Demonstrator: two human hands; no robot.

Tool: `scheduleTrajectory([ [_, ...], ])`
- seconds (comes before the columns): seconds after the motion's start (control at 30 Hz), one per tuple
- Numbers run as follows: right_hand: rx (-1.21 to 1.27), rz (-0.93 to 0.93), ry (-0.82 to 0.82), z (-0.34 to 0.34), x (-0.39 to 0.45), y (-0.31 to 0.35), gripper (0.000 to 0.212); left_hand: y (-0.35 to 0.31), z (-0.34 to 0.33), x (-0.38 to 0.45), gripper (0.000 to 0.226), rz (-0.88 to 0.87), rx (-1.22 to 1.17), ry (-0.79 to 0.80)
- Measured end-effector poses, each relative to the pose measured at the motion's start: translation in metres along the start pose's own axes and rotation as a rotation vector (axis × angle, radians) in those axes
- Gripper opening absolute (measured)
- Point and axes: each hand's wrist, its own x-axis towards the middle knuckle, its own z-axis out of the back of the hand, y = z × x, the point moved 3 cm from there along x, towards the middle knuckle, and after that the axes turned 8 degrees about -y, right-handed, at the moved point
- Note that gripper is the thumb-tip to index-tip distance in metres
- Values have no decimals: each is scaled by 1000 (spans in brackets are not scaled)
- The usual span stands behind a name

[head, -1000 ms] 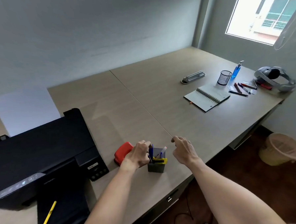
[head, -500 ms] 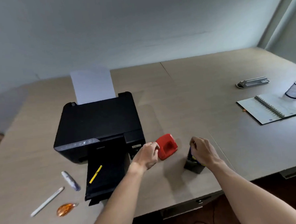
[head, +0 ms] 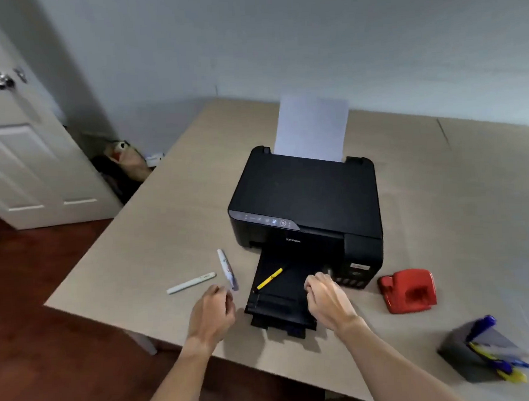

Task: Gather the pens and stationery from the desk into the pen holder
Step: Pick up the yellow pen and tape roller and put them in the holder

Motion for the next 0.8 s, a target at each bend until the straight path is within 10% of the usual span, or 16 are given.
scheduleTrajectory([
  [0.3,-219,81,158,-52,50,46,71,86,-26,-12,48,49,111,91],
  [0.8,-260,10,59,-24,30,34,26,41,-10,7,29,32,-75,81],
])
